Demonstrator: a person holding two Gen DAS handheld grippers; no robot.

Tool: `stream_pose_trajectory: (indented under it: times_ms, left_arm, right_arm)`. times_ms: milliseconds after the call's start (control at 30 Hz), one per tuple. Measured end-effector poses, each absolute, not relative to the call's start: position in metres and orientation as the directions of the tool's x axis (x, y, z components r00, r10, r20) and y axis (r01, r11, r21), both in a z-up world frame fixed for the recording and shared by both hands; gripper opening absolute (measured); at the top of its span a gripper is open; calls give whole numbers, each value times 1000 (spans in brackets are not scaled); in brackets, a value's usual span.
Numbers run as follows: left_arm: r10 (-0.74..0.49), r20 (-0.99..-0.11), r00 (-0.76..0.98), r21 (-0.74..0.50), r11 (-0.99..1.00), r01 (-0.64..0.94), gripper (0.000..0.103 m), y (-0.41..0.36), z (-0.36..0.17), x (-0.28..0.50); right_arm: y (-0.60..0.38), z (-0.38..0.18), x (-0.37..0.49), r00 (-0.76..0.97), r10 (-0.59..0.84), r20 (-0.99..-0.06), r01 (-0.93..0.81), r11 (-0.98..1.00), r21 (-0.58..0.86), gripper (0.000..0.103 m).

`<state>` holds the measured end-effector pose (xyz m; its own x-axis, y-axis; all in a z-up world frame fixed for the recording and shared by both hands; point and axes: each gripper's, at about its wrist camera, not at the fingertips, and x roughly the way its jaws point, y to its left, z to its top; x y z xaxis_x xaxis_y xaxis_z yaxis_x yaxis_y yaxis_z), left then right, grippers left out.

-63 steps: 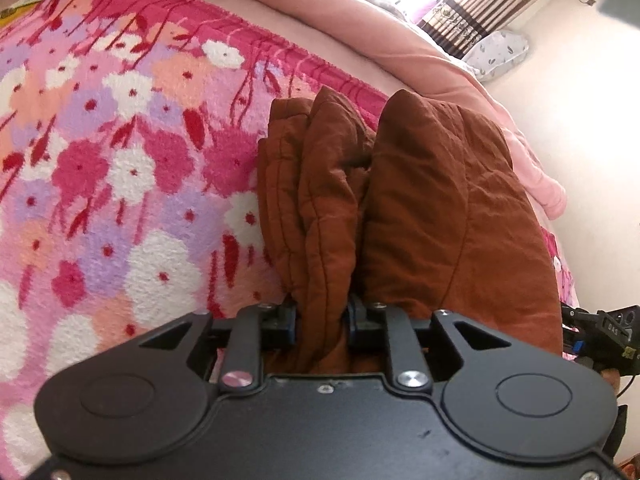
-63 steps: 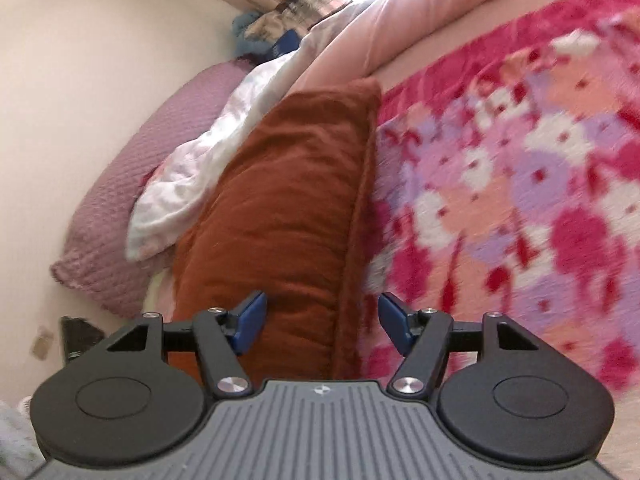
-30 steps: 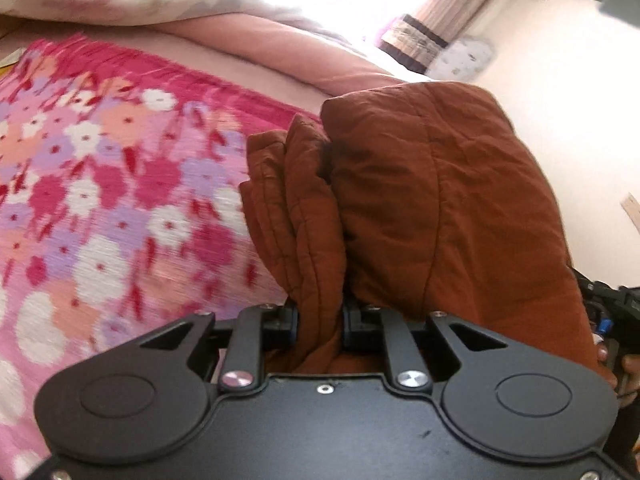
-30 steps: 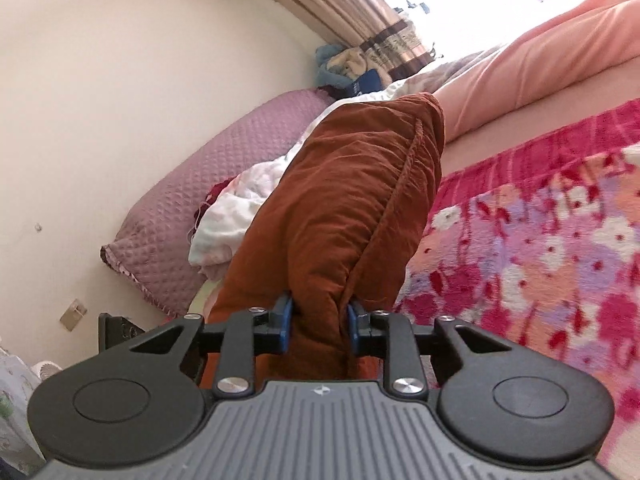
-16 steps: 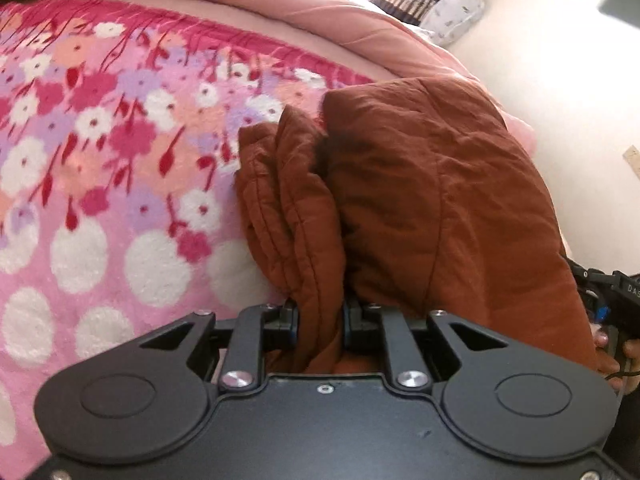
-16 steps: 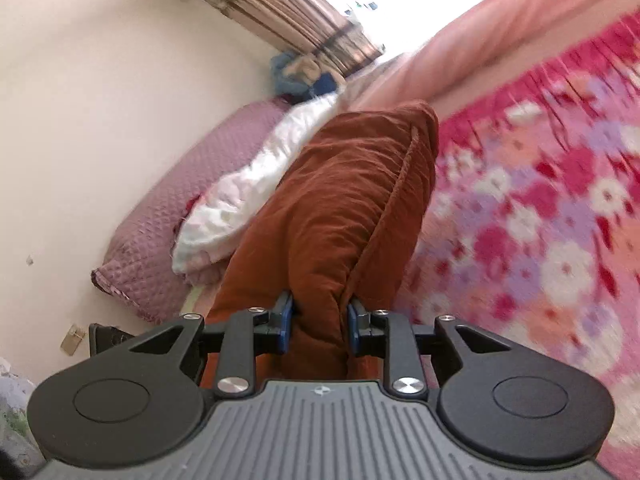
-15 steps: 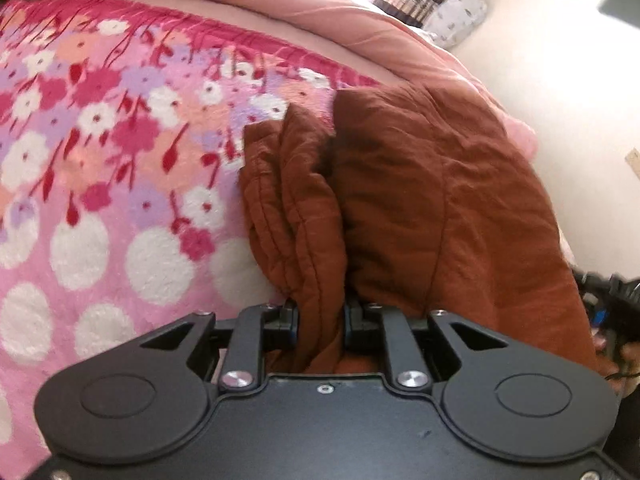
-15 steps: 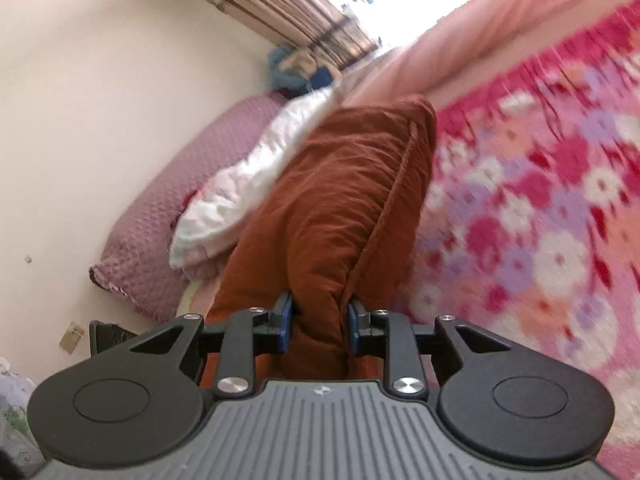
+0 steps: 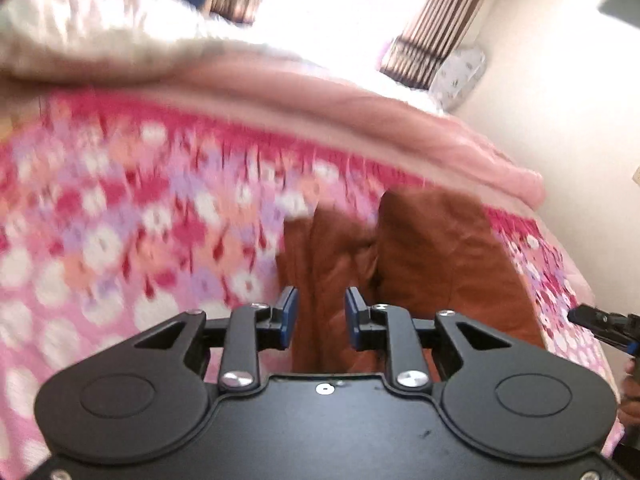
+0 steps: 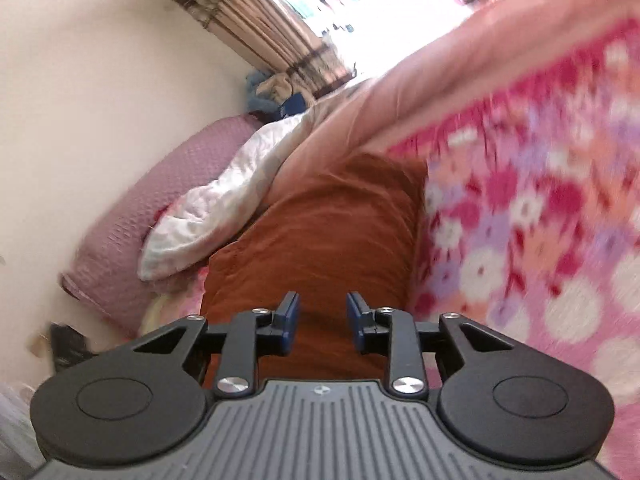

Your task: Fold large clothes

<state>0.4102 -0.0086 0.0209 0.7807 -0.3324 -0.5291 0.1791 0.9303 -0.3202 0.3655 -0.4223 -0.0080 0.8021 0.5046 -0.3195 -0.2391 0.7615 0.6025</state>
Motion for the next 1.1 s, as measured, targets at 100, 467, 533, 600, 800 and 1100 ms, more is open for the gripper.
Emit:
stream_pose_trajectory:
  times_ms: [100, 467, 533, 600, 800, 1100]
  left_arm:
    - [-386, -505, 772, -278, 919, 278, 23, -39, 38, 397]
    - [-273, -644, 715, -144, 961, 237, 27, -74, -54, 406]
    - [-254, -613, 748, -103, 965, 242, 27, -79, -63, 400]
    - [-250, -610, 752, -102, 966, 239, 27, -80, -66, 400]
    - [-310, -617, 723, -191, 951, 244, 30, -69, -70, 417]
    - [-235, -573, 785, -137, 972, 190, 57, -71, -12, 412]
  right_arm:
    - [-402, 6, 355, 794, 481, -372, -234, 807, 542, 23]
    - [-343, -23, 357, 723, 441, -531, -219, 876, 430, 11]
    - [-346, -31, 357, 715, 440, -543, -198, 873, 447, 0]
    - [-346, -37, 357, 711, 443, -546, -187, 868, 459, 0]
    - [-332, -39, 356, 729, 384, -566, -174, 904, 390, 0]
    - [-325, 11, 342, 803, 342, -487, -209, 928, 308, 30]
